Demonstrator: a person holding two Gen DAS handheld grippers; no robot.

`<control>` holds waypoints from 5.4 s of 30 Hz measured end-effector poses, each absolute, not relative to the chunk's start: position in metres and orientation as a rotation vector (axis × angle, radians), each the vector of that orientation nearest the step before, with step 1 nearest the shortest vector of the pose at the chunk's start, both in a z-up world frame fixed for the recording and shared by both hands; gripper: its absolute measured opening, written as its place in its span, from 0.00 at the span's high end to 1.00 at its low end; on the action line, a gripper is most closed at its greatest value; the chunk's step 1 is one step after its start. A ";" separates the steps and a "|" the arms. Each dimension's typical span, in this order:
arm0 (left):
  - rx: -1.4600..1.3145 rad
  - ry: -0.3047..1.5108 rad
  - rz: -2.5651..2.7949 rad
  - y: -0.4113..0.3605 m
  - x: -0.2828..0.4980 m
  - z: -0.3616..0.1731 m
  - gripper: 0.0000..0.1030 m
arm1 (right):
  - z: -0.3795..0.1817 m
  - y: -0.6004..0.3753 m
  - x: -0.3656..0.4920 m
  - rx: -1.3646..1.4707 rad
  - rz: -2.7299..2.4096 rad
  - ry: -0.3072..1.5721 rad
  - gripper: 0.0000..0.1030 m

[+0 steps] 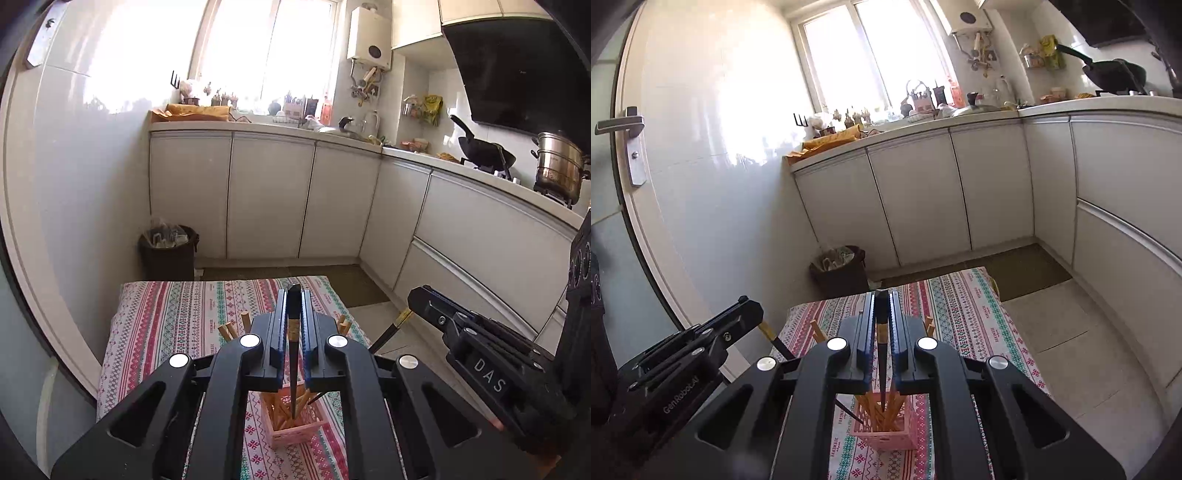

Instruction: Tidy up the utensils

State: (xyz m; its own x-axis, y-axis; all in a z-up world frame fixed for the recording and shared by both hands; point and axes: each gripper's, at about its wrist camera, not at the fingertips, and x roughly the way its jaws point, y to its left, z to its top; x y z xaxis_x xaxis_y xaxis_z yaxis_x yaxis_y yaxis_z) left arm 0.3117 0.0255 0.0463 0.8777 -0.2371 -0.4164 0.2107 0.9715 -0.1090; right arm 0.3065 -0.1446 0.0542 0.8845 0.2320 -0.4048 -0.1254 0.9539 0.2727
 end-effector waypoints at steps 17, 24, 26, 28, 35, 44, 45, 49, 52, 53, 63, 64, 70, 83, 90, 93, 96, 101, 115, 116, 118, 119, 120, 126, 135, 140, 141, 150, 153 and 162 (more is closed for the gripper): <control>-0.111 0.447 -0.193 0.038 0.308 0.044 0.73 | 0.043 -0.163 0.308 0.281 0.125 0.445 0.65; -0.102 0.380 -0.184 0.035 0.292 0.053 0.28 | 0.048 -0.168 0.299 0.285 0.114 0.433 0.45; -0.104 0.367 -0.173 0.037 0.289 0.057 0.28 | 0.049 -0.171 0.295 0.300 0.099 0.410 0.35; -0.113 0.359 -0.174 0.039 0.286 0.060 0.28 | 0.049 -0.174 0.294 0.308 0.098 0.411 0.33; -0.108 0.350 -0.171 0.037 0.284 0.064 0.27 | 0.051 -0.180 0.291 0.308 0.078 0.404 0.29; -0.107 0.324 -0.159 0.036 0.278 0.066 0.13 | 0.051 -0.191 0.285 0.317 0.043 0.370 0.07; -0.110 0.323 -0.159 0.036 0.278 0.067 0.12 | 0.051 -0.192 0.285 0.319 0.040 0.372 0.07; -0.114 0.316 -0.154 0.037 0.277 0.068 0.09 | 0.050 -0.195 0.284 0.320 0.032 0.374 0.07; -0.109 0.319 -0.153 0.037 0.277 0.066 0.08 | 0.051 -0.196 0.284 0.316 0.032 0.376 0.07; -0.107 0.321 -0.152 0.036 0.277 0.065 0.07 | 0.051 -0.196 0.284 0.313 0.031 0.376 0.07; -0.081 0.328 -0.142 0.031 0.274 0.064 0.07 | 0.051 -0.200 0.274 0.299 0.031 0.380 0.07; -0.080 0.328 -0.142 0.030 0.273 0.065 0.07 | 0.051 -0.201 0.273 0.298 0.030 0.380 0.07; -0.078 0.321 -0.139 0.029 0.263 0.068 0.07 | 0.057 -0.203 0.258 0.289 0.028 0.370 0.07; -0.105 0.320 -0.132 0.030 0.218 0.070 0.07 | 0.066 -0.191 0.213 0.233 0.036 0.369 0.07; -0.094 0.316 -0.110 0.027 0.197 0.071 0.07 | 0.071 -0.193 0.196 0.230 0.030 0.376 0.07; -0.084 0.313 -0.099 0.025 0.190 0.074 0.07 | 0.073 -0.196 0.189 0.231 0.020 0.370 0.07; -0.073 0.306 -0.077 0.024 0.183 0.078 0.07 | 0.074 -0.197 0.182 0.230 0.004 0.366 0.07; -0.056 0.303 -0.061 0.021 0.172 0.079 0.07 | 0.076 -0.200 0.170 0.231 -0.015 0.354 0.06; -0.048 0.291 -0.053 0.012 0.154 0.085 0.07 | 0.084 -0.199 0.154 0.202 -0.026 0.365 0.06; -0.049 0.289 -0.050 0.012 0.153 0.085 0.07 | 0.085 -0.198 0.153 0.201 -0.025 0.365 0.07; -0.048 0.290 -0.049 0.013 0.152 0.086 0.07 | 0.085 -0.198 0.151 0.195 -0.029 0.365 0.07; -0.048 0.290 -0.047 0.013 0.151 0.086 0.07 | 0.086 -0.198 0.151 0.194 -0.027 0.367 0.07; -0.047 0.290 -0.044 0.013 0.150 0.086 0.07 | 0.086 -0.198 0.150 0.193 -0.028 0.369 0.07; -0.047 0.297 -0.051 0.011 0.146 0.084 0.07 | 0.087 -0.194 0.146 0.165 -0.037 0.387 0.06; -0.045 0.295 -0.054 0.011 0.141 0.085 0.07 | 0.090 -0.201 0.139 0.183 -0.049 0.377 0.07; -0.042 0.297 -0.056 0.010 0.139 0.085 0.07 | 0.092 -0.201 0.138 0.185 -0.051 0.375 0.07; -0.043 0.296 -0.057 0.010 0.139 0.085 0.07 | 0.092 -0.201 0.138 0.184 -0.050 0.375 0.07; -0.038 0.291 -0.047 0.010 0.138 0.085 0.07 | 0.092 -0.203 0.141 0.189 -0.042 0.383 0.07; -0.034 0.285 -0.033 0.008 0.139 0.085 0.07 | 0.091 -0.203 0.142 0.190 -0.042 0.385 0.07; -0.038 0.382 0.154 0.011 0.156 0.080 0.07 | 0.085 -0.206 0.146 0.196 -0.043 0.405 0.06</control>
